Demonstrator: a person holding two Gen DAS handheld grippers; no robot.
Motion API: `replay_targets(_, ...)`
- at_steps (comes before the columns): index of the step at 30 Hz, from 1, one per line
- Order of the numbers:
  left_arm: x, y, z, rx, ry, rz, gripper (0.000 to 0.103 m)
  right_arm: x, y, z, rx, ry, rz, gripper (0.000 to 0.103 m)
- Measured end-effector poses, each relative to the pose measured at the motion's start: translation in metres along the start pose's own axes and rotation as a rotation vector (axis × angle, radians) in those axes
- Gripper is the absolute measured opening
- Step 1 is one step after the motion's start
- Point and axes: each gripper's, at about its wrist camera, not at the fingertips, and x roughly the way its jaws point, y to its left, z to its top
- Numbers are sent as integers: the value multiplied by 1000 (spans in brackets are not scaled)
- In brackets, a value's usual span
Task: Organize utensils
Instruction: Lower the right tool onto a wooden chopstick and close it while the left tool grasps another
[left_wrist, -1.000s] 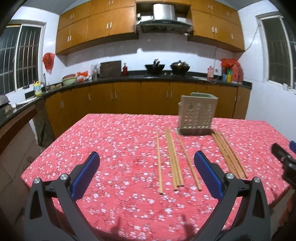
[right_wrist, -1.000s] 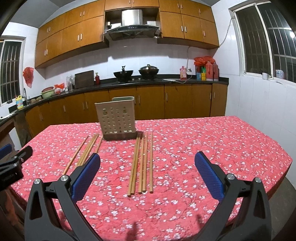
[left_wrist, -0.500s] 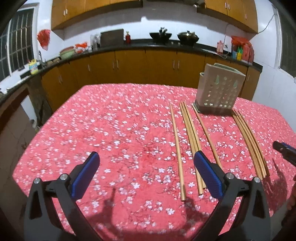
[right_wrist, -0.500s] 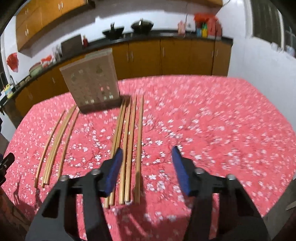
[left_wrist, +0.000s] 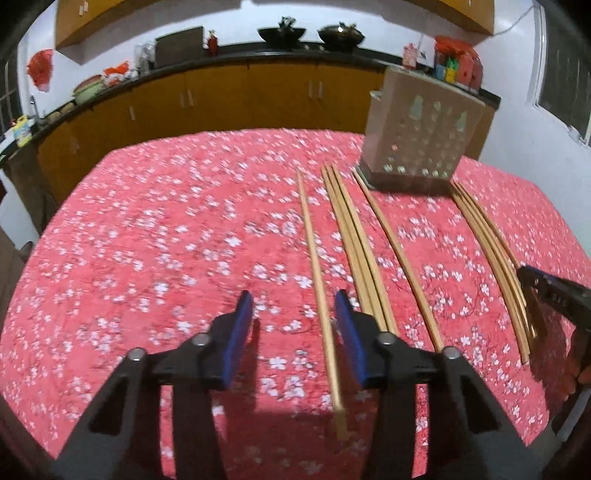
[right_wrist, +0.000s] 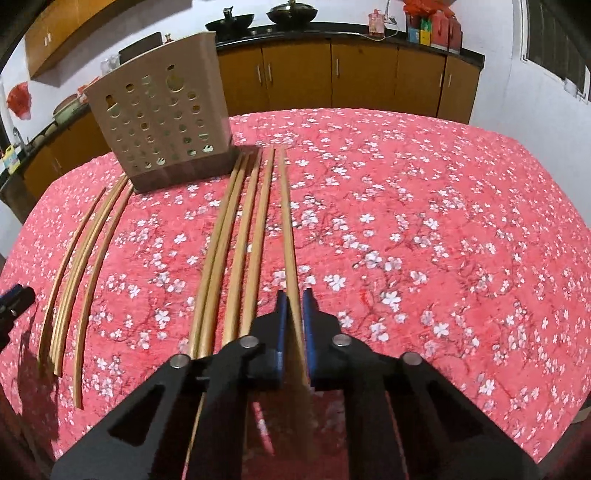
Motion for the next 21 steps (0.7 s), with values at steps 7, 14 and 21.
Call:
replay_targets(7,17,-4,1,13,53,-31,27,-2,-1,1,-1,-2,-11,8)
replay_targets(14,32,-16,10,66,61,-1,17,9,0,7,-7,6,4,8)
replay_targets(21,61,4,44,31,68,35,8,25,-11,29,-5,-1,-6,8)
